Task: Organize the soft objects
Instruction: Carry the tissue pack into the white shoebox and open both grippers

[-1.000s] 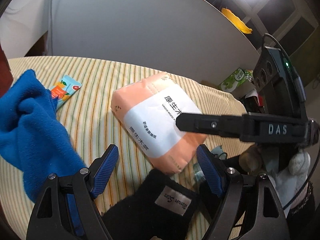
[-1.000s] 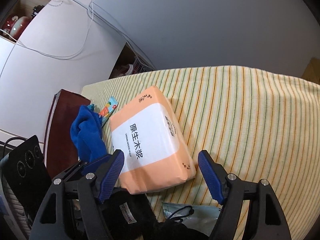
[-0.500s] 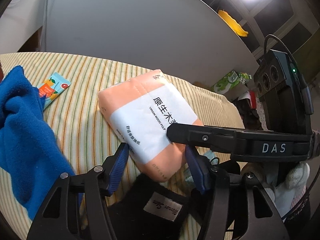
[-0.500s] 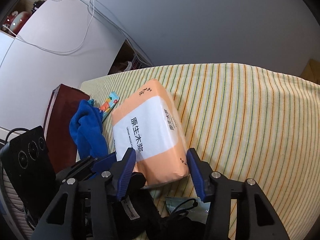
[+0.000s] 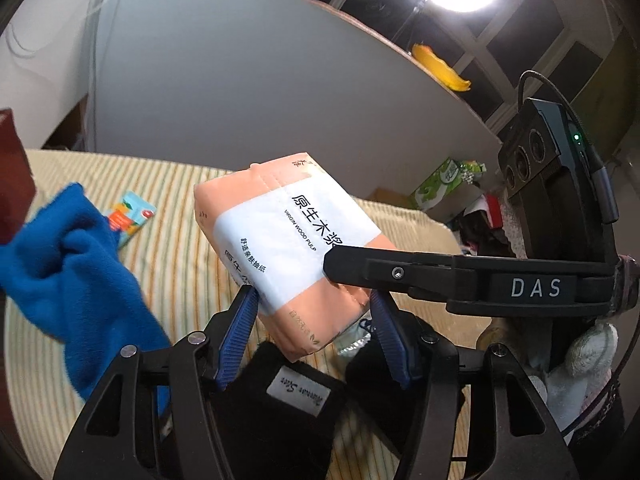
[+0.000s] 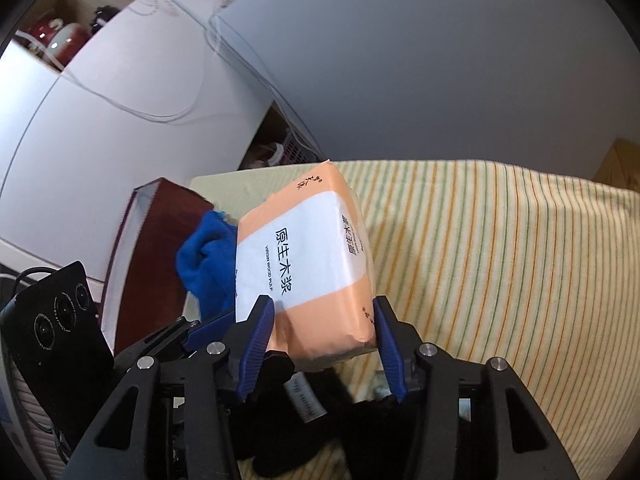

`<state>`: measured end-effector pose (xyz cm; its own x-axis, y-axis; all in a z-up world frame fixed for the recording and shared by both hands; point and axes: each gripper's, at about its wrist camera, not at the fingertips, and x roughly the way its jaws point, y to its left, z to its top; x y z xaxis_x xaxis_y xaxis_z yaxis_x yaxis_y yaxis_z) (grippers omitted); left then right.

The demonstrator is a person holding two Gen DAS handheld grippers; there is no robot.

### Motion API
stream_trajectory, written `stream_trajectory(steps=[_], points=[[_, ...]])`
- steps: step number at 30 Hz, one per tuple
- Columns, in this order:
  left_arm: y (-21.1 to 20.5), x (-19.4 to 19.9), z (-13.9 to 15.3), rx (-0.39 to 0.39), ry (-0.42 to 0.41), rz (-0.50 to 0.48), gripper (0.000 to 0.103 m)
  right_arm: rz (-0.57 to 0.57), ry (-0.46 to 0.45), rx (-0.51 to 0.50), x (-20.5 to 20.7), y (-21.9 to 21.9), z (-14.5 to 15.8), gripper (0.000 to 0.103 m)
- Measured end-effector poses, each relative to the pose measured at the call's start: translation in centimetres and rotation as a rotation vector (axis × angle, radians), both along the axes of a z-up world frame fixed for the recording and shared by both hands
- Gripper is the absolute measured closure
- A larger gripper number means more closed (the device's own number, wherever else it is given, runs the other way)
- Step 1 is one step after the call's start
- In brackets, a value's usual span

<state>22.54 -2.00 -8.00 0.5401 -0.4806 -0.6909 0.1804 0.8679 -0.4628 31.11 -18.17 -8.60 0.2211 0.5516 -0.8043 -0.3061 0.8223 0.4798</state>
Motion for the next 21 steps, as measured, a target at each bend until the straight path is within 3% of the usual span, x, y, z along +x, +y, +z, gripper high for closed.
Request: stream_trajectory(steps=[12,21], points=[[6.2,-5.6,4.5,-0.014,-0.11,0.074,0.046,0.066,-0.11,0.02,-4.1,4.7,5.7,0.057],[12.0,-10.3,6.6,0.003,-0.157,0.176,0.046,0.18,-0.163,0.038,-8.1,12.0,8.0,0.057]])
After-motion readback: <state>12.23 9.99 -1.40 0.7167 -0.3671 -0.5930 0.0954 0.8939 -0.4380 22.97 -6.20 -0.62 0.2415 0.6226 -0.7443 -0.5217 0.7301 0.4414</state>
